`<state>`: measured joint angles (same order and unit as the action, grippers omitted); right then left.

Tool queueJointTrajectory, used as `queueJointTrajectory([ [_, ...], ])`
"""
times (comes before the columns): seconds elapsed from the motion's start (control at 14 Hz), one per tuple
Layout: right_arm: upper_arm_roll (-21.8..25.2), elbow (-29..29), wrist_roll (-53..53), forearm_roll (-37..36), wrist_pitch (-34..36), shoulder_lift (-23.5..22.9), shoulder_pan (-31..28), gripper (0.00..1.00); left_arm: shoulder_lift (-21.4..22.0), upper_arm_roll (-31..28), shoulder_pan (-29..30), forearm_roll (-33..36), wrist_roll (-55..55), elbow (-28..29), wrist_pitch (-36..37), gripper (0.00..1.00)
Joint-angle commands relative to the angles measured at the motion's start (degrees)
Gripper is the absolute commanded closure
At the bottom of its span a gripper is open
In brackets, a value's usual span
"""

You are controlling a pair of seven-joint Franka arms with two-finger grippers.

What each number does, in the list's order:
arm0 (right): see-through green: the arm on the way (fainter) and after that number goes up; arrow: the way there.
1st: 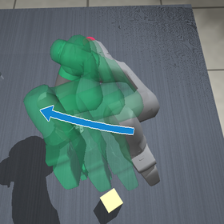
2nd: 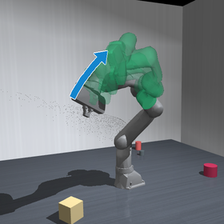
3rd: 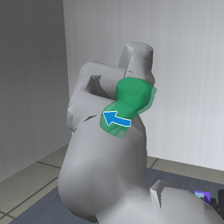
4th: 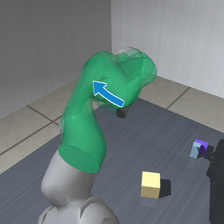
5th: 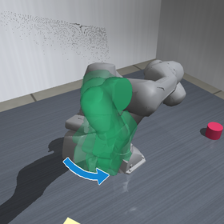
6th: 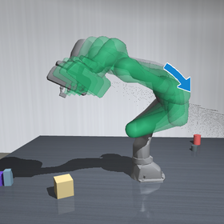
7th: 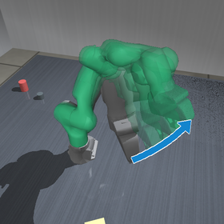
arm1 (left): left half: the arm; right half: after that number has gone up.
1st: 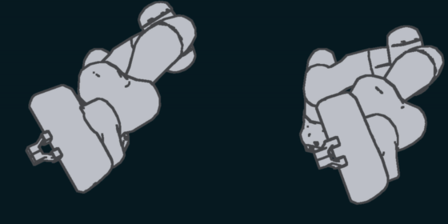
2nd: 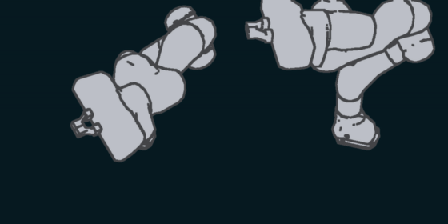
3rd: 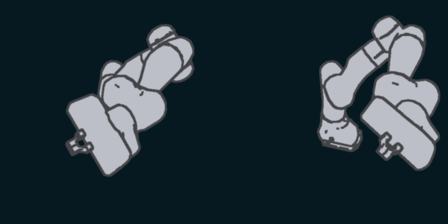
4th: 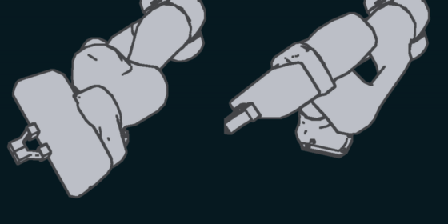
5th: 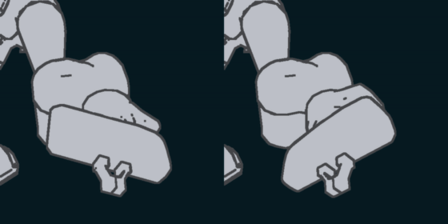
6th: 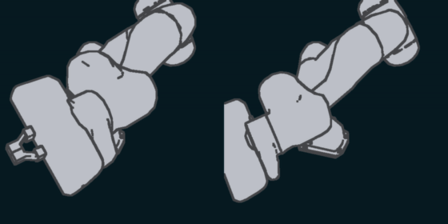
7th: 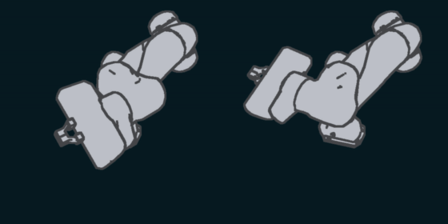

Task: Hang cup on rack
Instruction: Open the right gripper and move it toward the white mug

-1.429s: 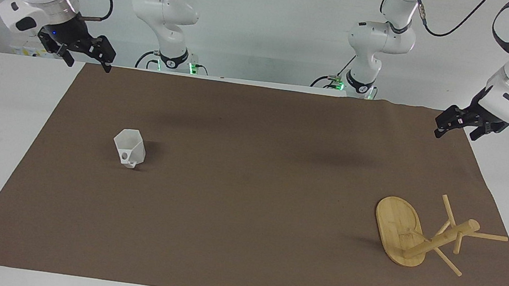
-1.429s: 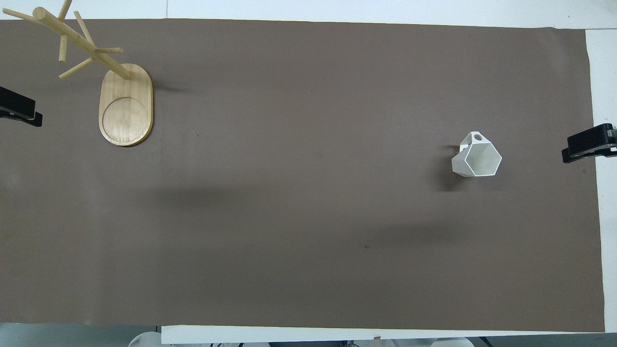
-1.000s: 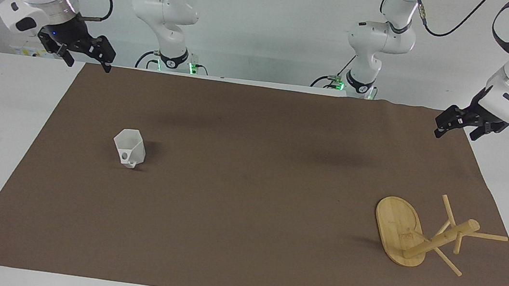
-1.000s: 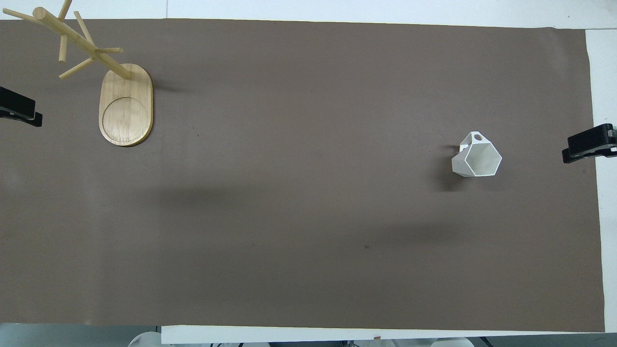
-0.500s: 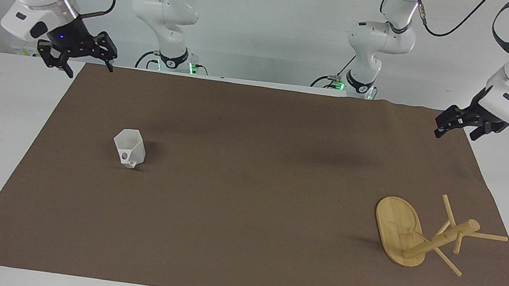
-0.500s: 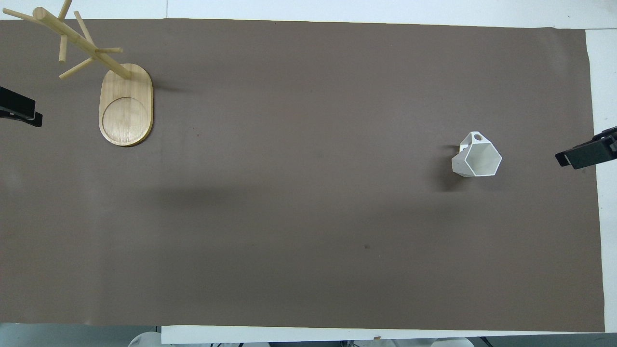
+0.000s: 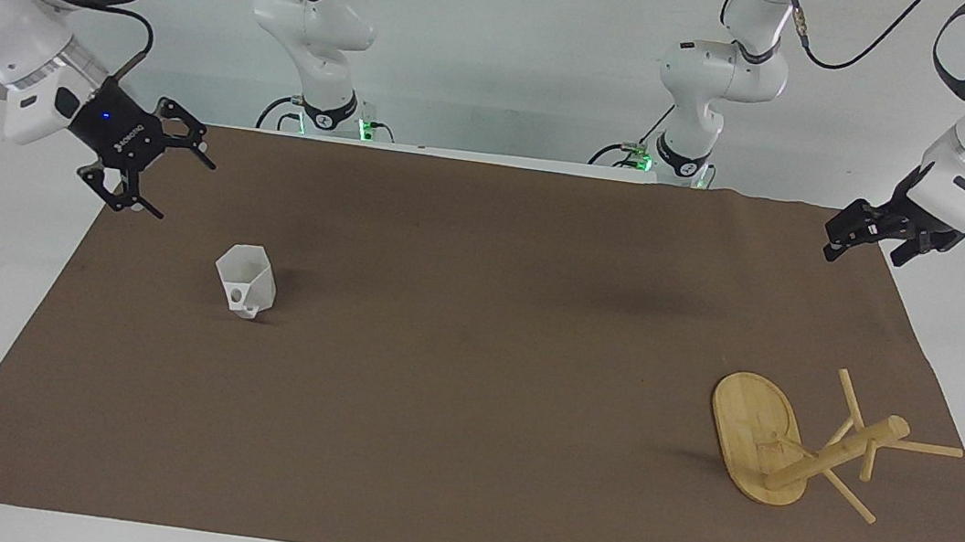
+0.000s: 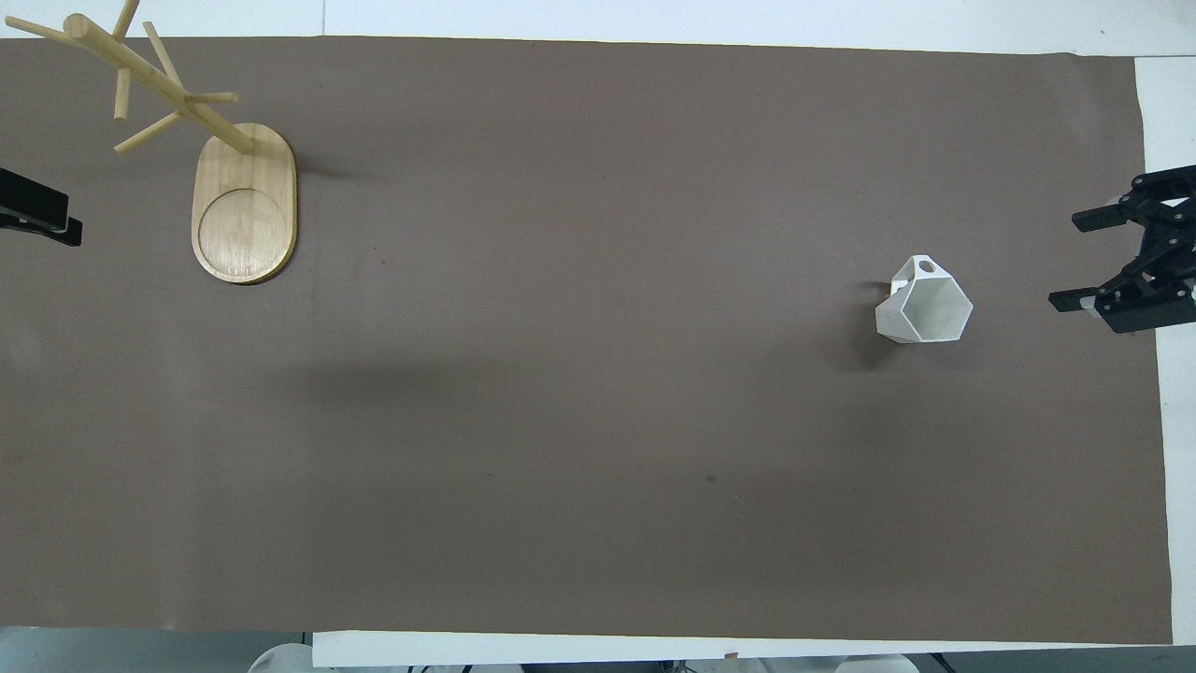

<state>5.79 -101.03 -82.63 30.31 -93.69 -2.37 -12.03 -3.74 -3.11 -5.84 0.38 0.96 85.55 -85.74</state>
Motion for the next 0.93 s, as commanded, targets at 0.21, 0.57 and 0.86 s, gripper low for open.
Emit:
queueJointTrajectory([
  [0.21, -0.5, 0.2, -31.4, 18.8, 6.2, -14.6, -14.1, 0.0, 1.5, 0.0, 0.1, 0.2, 0.4, 1.7, -0.3, 0.0],
  [0.57, -1.0, 2.0, -44.3, 28.5, 13.2, -26.5, -17.5, 0.0, 1.5, 0.0, 0.1, 0.3, 0.4, 1.7, -0.4, 0.0],
  [0.86, -2.3, 2.0, -50.8, 28.7, 14.8, -31.5, -17.0, 0.0, 1.5, 0.0, 0.1, 0.2, 0.4, 1.7, -0.4, 0.0],
])
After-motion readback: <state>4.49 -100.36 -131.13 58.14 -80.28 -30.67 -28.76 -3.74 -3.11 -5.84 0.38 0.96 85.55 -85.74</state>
